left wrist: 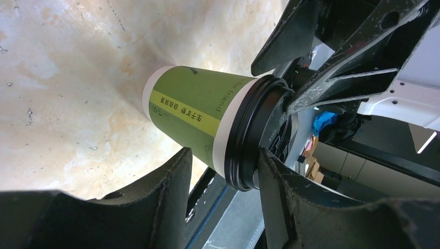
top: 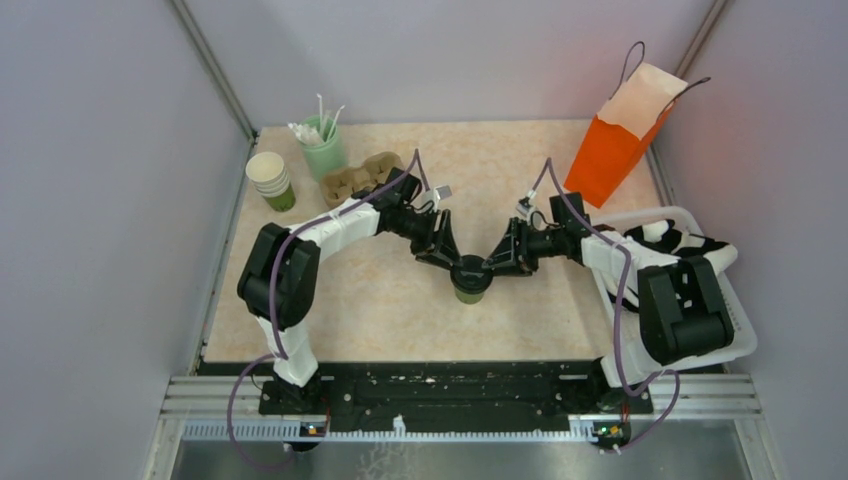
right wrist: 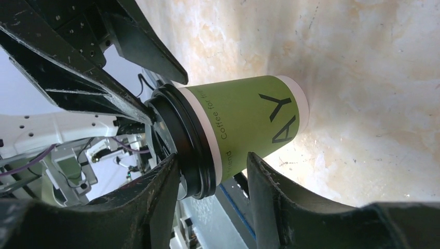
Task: Pack the takeout coffee
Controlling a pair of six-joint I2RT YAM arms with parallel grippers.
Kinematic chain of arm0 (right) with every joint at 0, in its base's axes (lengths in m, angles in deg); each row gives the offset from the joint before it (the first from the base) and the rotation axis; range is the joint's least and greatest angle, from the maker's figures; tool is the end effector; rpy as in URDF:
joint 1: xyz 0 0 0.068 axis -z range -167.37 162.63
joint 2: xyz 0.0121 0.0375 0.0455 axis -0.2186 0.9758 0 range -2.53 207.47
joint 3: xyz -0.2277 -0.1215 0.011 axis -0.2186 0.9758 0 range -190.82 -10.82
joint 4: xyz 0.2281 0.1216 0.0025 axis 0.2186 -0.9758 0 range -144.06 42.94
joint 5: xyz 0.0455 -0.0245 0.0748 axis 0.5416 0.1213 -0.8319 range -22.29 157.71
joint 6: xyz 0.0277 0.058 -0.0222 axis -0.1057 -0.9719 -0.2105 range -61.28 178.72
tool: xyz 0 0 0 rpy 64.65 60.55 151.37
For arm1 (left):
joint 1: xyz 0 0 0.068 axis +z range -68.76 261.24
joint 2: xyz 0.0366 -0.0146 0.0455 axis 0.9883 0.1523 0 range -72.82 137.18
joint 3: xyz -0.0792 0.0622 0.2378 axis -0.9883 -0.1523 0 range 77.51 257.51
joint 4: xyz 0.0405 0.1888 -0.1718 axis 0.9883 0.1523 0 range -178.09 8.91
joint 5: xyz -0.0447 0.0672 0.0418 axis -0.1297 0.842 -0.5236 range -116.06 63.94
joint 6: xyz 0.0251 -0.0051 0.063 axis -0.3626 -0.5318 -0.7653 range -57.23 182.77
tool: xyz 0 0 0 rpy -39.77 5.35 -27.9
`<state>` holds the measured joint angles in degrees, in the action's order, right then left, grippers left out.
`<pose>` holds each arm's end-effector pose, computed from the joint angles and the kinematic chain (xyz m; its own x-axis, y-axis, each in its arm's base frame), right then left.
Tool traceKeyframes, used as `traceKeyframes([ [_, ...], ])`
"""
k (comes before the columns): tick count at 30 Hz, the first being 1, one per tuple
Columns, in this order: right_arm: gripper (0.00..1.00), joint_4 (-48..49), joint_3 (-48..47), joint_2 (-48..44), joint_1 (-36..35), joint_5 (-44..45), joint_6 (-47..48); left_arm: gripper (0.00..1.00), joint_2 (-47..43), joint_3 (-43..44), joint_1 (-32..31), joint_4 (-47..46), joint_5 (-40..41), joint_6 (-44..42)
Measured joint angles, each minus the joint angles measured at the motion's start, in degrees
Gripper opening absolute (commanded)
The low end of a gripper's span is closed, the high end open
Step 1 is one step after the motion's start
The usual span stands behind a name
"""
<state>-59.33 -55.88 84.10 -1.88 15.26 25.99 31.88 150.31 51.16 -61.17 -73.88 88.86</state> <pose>0.2693 0.1145 0.1599 -0.9849 0.0855 -0.1503 -0.0868 0.5072 0.8574 0.3063 -0.2241 0.1827 -0.9589 0.2141 -0.1860 0.2747 0.5378 -0.7970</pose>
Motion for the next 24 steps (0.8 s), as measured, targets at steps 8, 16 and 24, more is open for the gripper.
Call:
traceKeyframes([
  [8, 0.50, 0.85, -0.07, 0.35, -0.02, -0.79, -0.79, 0.89, 0.00, -0.37, 0.52, 1.25, 0.28, -1.86],
  [16, 0.50, 0.04, -0.83, 0.35, -0.02, -0.11, -0.70, 0.76, -6.19, -1.46, 2.19, 3.74, 1.25, -1.75],
  [24, 0.50, -0.17, -0.85, 0.35, -0.02, -0.11, -0.35, 0.60, -8.20, -4.55, 3.41, 3.45, -0.94, 0.85],
])
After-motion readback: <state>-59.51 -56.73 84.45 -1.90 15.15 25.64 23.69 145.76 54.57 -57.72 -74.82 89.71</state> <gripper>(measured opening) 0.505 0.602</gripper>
